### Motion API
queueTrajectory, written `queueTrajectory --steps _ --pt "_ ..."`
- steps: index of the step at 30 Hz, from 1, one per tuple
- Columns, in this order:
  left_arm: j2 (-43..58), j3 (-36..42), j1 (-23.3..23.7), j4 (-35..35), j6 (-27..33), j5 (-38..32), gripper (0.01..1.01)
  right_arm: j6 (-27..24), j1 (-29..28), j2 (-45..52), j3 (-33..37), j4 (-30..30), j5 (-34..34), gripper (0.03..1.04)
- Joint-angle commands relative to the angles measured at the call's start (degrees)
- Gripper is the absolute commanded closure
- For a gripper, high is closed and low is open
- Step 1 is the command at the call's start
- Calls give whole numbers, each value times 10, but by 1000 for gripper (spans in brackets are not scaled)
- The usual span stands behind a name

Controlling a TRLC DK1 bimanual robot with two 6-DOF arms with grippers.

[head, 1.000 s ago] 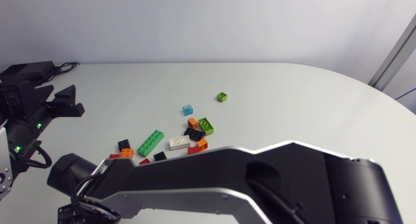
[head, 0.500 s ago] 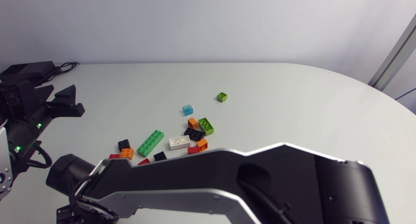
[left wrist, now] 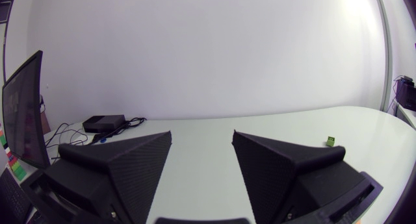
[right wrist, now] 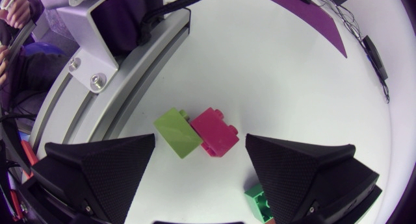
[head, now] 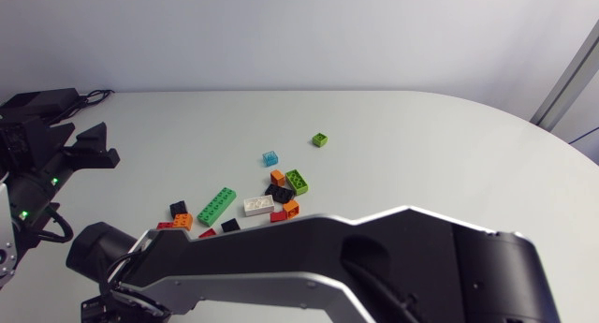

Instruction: Disassemble duplo

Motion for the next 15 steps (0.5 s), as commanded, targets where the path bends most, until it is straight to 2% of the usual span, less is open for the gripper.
queueTrajectory --steps 1,6,10,12,15 --pt "6 18 5 10 -16 -1 359 -15 5 19 8 5 -5 87" --pt "6 18 5 10 -16 0 359 -16 5 20 8 5 -5 182" --pt "6 19 5 10 -16 -1 359 -15 5 20 8 8 -5 307" --pt "7 19 5 10 -16 -1 359 -15 5 19 6 11 -5 311" --pt "7 19 5 10 -16 0 359 -14 5 17 2 20 -5 434"
